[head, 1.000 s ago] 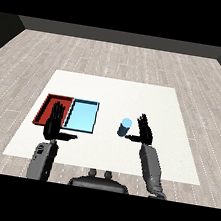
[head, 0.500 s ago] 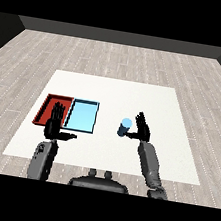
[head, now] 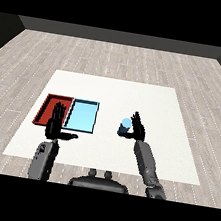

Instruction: Pick the blue can and put it in the blue box

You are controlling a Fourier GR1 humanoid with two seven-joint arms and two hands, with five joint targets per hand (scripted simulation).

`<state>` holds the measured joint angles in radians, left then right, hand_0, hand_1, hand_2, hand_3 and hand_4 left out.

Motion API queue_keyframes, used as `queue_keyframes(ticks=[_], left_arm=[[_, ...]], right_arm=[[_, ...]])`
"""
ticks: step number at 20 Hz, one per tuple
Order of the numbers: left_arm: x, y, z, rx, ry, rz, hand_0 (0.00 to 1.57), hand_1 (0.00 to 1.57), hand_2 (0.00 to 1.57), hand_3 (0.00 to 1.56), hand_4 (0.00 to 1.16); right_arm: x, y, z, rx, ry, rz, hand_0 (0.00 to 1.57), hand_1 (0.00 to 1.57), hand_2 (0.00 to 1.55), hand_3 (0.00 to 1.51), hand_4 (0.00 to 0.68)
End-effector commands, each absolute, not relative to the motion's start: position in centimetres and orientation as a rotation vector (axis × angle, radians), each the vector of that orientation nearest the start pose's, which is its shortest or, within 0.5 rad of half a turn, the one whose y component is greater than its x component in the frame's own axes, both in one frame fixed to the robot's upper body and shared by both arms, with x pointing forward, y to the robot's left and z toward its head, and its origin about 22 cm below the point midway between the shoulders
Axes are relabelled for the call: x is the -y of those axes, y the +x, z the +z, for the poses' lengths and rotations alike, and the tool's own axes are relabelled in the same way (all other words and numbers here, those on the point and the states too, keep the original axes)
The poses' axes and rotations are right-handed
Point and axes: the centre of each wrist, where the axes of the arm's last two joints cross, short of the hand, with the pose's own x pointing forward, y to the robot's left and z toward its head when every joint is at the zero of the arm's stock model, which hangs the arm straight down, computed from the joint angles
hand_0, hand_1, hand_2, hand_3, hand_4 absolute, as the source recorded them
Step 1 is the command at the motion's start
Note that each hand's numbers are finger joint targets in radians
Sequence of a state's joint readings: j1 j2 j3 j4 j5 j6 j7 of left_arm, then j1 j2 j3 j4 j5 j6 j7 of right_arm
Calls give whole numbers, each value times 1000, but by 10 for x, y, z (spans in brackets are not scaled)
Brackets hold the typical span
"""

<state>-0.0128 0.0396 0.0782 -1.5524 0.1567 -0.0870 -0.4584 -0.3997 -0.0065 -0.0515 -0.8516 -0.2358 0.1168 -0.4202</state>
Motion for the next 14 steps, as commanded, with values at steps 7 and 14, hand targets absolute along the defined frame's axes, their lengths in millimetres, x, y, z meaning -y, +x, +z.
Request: queue_keyframes(ticks=[7, 14], left_arm=[[-264, 231, 7, 2035, -59, 91, 0, 0, 0, 0, 0], [-265, 231, 6, 2016, -91, 117, 0, 0, 0, 0, 0]], right_arm=[[186, 311, -88, 1600, 339, -91, 0, 0, 0, 0, 0], [176, 338, -76, 1613, 317, -37, 0, 0, 0, 0, 0]])
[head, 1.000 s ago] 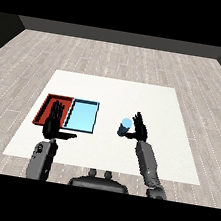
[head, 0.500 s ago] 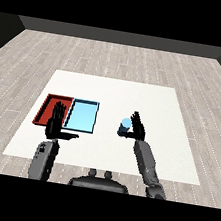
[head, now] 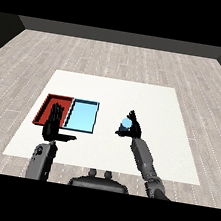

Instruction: Pick the blue can and put it in the blue box

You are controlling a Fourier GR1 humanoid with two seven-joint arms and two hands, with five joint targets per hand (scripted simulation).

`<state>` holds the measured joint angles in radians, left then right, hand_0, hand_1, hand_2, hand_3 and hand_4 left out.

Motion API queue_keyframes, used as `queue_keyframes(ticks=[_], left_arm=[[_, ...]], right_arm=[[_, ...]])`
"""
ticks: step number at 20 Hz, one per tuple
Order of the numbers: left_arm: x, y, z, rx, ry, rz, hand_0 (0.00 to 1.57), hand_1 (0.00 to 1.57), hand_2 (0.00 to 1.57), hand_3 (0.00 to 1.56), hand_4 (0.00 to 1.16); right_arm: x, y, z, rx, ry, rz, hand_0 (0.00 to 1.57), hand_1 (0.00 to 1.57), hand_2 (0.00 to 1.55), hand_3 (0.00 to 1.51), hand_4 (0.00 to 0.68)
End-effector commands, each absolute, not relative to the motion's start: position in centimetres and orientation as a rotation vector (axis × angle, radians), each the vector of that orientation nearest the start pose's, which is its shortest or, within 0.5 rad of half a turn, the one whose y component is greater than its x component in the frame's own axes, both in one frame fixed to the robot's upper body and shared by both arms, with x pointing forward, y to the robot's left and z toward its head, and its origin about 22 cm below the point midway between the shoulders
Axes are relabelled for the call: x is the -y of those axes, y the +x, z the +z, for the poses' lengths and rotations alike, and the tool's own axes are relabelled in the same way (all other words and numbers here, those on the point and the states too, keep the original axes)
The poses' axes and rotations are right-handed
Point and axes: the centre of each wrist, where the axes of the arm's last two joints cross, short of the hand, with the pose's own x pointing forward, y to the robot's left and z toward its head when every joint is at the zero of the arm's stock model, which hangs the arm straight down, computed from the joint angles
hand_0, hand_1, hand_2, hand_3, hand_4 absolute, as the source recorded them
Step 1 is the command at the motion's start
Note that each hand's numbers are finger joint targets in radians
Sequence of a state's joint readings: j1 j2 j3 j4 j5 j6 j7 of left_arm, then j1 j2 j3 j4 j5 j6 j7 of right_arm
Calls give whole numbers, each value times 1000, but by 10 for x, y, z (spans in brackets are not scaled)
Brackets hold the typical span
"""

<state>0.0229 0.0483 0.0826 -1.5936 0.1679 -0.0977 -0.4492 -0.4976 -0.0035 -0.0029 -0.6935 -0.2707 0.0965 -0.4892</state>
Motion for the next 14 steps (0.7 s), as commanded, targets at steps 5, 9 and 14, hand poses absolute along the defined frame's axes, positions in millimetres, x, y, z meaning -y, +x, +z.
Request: queue_keyframes(ticks=[5, 9, 14], left_arm=[[-253, 261, 0, 2056, -82, 120, 0, 0, 0, 0, 0], [-265, 250, 21, 2049, -88, 107, 0, 0, 0, 0, 0], [-277, 227, 31, 2036, -87, 107, 0, 0, 0, 0, 0]], right_arm=[[159, 337, -64, 1572, 381, -63, 0, 0, 0, 0, 0], [158, 325, -94, 1594, 300, -63, 0, 0, 0, 0, 0], [164, 347, -72, 1557, 185, -21, 1530, 1530, 1486, 1452, 582]])
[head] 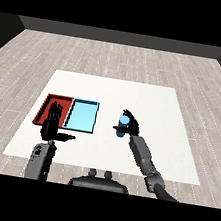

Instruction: Pick the blue can and put it in the blue box

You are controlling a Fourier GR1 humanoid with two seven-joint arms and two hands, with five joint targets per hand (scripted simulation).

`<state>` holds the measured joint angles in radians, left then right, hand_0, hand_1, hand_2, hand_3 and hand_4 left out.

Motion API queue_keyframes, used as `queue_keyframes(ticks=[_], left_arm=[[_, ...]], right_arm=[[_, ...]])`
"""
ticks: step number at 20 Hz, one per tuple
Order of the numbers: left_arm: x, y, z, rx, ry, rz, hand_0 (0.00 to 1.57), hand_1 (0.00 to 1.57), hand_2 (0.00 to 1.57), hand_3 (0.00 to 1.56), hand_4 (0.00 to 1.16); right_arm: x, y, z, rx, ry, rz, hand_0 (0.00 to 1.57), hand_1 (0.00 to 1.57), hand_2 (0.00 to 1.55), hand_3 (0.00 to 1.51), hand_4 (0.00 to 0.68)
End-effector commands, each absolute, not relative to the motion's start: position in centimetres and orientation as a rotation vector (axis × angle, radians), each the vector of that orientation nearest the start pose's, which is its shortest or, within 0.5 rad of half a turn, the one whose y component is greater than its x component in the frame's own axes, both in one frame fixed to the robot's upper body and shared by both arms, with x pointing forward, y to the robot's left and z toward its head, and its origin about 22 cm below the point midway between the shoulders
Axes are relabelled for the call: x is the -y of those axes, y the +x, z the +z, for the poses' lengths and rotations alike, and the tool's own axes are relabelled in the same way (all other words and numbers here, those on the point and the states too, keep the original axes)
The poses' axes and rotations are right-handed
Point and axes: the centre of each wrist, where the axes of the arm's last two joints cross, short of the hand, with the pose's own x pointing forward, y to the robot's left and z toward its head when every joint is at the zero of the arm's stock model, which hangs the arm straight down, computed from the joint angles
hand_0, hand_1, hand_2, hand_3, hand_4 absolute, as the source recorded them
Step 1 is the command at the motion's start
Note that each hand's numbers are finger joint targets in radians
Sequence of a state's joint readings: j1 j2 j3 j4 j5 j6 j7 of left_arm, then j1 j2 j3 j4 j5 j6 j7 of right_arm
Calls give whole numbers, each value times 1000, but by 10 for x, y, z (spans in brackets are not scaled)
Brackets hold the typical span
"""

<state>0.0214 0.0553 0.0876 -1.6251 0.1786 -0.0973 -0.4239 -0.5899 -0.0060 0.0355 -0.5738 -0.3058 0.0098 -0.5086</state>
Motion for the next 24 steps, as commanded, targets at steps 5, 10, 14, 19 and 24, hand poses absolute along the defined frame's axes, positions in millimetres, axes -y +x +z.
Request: queue_keyframes(ticks=[5, 10, 14, 19, 24], left_arm=[[-259, 244, 5, 2060, -88, 101, 0, 0, 0, 0, 0], [-257, 231, -3, 2038, -104, 121, 0, 0, 0, 0, 0], [-244, 237, 23, 1999, -115, 72, 0, 0, 0, 0, 0], [-237, 229, -3, 1984, -111, -10, 0, 0, 0, 0, 0], [-196, 262, 0, 1917, -193, 5, 0, 0, 0, 0, 0]], right_arm=[[158, 351, -78, 1518, 125, 36, 1568, 1568, 1502, 1457, 677], [159, 338, -60, 1583, 107, 25, 1552, 1552, 1481, 1428, 672], [161, 349, -43, 1663, 139, 39, 1503, 1503, 1460, 1417, 657], [159, 358, -5, 1717, 130, 51, 1474, 1474, 1453, 1411, 643], [145, 358, -3, 1812, 204, 95, 1470, 1470, 1441, 1409, 651]])
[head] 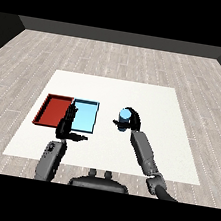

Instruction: Pick the blue can and put it in the blue box

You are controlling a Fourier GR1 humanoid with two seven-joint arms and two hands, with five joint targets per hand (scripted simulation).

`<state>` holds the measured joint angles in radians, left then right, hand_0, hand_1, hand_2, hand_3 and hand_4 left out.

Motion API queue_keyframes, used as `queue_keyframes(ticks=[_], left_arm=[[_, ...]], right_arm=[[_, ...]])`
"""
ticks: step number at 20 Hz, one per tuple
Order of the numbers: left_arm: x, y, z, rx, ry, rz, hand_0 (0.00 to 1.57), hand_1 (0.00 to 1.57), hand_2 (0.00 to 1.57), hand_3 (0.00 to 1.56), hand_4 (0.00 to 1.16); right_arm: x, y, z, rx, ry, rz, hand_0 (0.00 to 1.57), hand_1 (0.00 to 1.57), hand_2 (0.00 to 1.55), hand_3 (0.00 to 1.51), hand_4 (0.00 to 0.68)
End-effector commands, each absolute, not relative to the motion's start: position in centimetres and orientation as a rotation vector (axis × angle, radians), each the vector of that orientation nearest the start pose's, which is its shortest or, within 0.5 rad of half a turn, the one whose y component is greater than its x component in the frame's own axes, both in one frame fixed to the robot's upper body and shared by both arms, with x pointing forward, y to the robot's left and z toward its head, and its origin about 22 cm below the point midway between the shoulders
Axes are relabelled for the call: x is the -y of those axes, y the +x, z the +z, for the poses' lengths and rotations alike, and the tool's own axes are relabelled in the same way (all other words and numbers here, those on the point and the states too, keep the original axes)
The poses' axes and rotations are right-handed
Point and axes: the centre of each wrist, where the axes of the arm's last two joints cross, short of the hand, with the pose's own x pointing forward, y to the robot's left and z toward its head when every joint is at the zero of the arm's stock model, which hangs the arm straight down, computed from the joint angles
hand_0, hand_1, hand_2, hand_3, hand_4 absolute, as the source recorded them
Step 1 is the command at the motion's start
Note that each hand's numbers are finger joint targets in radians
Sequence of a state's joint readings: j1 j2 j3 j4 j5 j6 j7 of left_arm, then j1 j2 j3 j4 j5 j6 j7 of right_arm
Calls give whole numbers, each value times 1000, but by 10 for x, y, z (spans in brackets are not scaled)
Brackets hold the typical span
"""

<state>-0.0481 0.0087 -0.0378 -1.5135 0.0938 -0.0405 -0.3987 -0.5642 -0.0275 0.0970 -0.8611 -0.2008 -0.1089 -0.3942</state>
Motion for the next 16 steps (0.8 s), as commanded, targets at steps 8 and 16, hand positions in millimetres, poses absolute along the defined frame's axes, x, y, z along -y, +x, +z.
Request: queue_keyframes(ticks=[8, 16], left_arm=[[-187, 265, -7, 1870, -246, -35, 0, 0, 0, 0, 0], [-157, 286, -5, 1841, -293, -60, 0, 0, 0, 0, 0]], right_arm=[[132, 338, 21, 1872, 223, 111, 1440, 1440, 1444, 1421, 665], [109, 328, 33, 1882, 248, 108, 1424, 1424, 1425, 1403, 652]])
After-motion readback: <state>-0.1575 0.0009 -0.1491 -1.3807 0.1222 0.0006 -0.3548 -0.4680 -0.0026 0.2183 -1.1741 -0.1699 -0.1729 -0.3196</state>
